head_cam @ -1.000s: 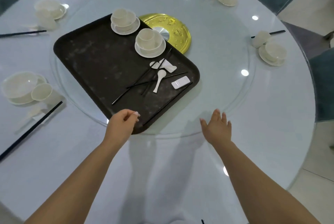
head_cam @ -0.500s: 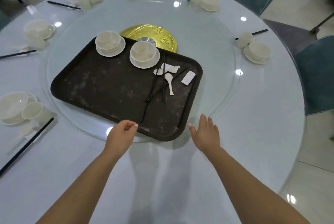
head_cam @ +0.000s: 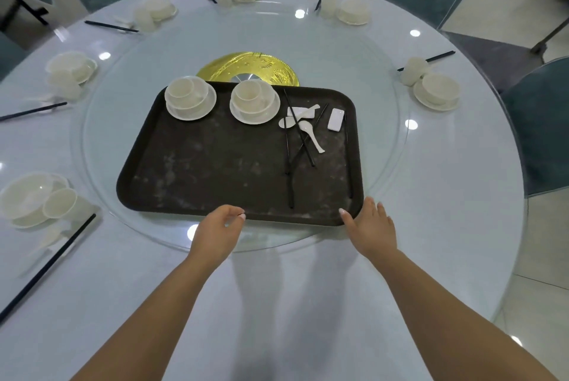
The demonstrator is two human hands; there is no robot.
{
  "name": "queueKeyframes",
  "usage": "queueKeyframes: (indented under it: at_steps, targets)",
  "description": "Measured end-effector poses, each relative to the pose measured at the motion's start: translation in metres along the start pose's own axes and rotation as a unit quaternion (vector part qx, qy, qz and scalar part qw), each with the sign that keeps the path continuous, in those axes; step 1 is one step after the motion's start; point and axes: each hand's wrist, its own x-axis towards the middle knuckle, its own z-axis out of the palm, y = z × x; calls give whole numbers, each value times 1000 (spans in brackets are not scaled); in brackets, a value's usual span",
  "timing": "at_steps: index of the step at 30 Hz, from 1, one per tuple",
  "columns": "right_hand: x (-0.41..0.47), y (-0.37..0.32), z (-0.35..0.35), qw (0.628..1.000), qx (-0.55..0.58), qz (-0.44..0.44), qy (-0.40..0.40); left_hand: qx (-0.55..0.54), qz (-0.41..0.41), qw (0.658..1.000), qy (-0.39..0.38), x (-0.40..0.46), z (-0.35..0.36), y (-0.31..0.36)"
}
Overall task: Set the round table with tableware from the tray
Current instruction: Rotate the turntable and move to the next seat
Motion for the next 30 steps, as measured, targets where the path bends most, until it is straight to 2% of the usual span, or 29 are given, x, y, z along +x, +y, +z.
queueKeyframes:
  at_steps: [2,5,11,21,23,27,30]
  targets:
    - [2,5,3,998,50,25,-27,-2,-3,1000,-11,4,0,4]
    - [7,5,4,991,132,28,-6,10,-26,999,-38,11,-1,5]
    - [23,12,-4,986,156,44,27,38,-31,996,-75,21,1,5]
    - [35,8,1,956,261,86,98,113,1,993,-45,32,4,17]
    - [36,8,-5,949,284,71,114,111,1,993,-41,39,3,20]
    - [38,-11,-25,970,160,-43,176,85,-13,993,-84,54,-1,23]
    - [46,-42,-35,970,136,-106,170,36,-37,994,-100,65,-6,20]
